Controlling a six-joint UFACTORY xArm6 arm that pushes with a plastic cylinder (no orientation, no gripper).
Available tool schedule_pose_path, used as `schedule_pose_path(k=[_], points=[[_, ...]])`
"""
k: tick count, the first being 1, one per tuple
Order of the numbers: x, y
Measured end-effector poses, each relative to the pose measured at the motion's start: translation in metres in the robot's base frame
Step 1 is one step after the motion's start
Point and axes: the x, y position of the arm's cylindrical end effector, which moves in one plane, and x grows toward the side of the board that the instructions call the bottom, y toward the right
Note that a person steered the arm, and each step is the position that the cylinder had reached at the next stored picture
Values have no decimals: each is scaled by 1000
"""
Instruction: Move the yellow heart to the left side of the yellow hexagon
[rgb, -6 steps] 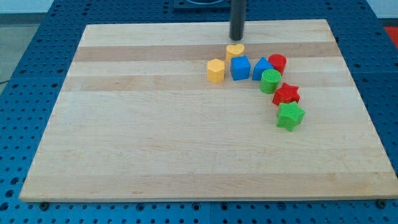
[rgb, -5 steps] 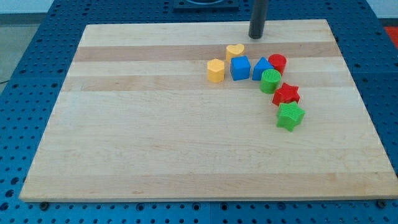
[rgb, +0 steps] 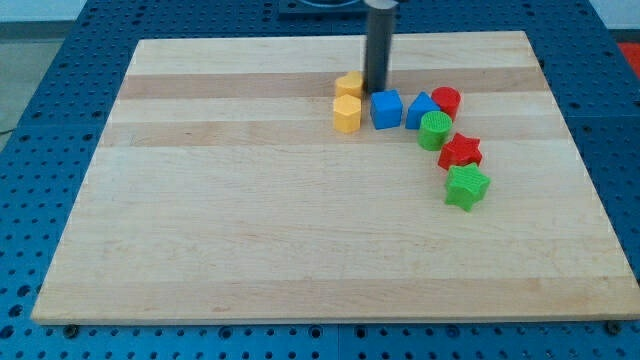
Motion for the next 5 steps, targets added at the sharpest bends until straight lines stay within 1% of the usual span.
schedule_pose_path(k=[1, 2, 3, 4, 5], points=[[0, -46], [0, -64], [-4, -65], [-32, -78], [-33, -104]])
